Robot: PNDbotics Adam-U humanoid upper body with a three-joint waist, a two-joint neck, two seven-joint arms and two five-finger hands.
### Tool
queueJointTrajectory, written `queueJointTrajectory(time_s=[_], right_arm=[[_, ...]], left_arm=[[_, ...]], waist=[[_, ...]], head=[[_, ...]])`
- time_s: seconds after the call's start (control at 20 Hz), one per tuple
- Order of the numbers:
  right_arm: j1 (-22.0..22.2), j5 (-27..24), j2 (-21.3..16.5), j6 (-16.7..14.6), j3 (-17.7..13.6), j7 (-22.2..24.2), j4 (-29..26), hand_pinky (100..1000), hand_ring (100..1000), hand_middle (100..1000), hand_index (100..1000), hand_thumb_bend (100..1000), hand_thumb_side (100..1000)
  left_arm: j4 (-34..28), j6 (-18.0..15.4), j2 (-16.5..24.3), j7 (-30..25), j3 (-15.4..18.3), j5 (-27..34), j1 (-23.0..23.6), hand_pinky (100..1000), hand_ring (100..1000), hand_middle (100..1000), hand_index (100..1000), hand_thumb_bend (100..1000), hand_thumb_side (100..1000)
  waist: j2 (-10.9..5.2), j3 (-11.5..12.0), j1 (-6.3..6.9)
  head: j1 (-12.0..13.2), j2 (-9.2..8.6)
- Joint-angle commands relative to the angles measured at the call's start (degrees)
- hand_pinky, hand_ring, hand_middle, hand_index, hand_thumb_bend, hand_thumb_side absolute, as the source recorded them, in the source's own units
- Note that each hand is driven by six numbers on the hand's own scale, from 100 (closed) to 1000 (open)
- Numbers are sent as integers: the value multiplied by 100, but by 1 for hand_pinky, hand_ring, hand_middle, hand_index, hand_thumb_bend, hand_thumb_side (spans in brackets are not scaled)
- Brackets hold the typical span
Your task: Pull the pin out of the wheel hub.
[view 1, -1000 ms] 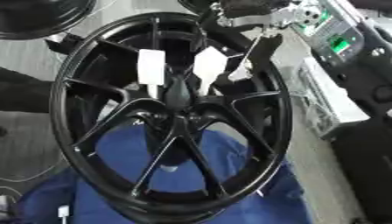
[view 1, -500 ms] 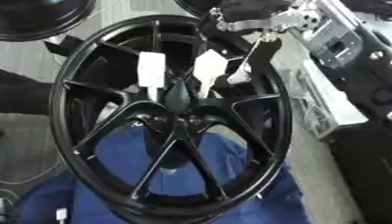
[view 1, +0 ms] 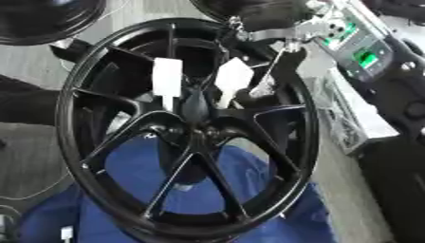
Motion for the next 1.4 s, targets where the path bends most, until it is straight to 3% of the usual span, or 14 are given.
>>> queueJointTrajectory(time_s=[0.05, 0.55, 1.4], right_arm=[[-55, -94, -210, -886, -111, 957, -65, 778, 645, 508, 633, 344, 293], [-26, -113, -205, -663, -162, 696, -73, 739, 551, 398, 522, 336, 280], [-79, -184, -448, -392, -259, 169, -204, 724, 521, 367, 491, 344, 314]], left_arm=[[-78, 0, 63, 5, 28, -15, -51, 868, 691, 748, 835, 205, 779], [-81, 0, 54, 11, 34, -14, -53, 869, 687, 748, 831, 206, 779], [-78, 7, 51, -4, 32, -19, -54, 870, 684, 747, 826, 206, 780]], waist=[[-88, -6, 24], [-87, -1, 11], [-78, 34, -25]], head=[[11, -66], [26, -60], [-22, -83]])
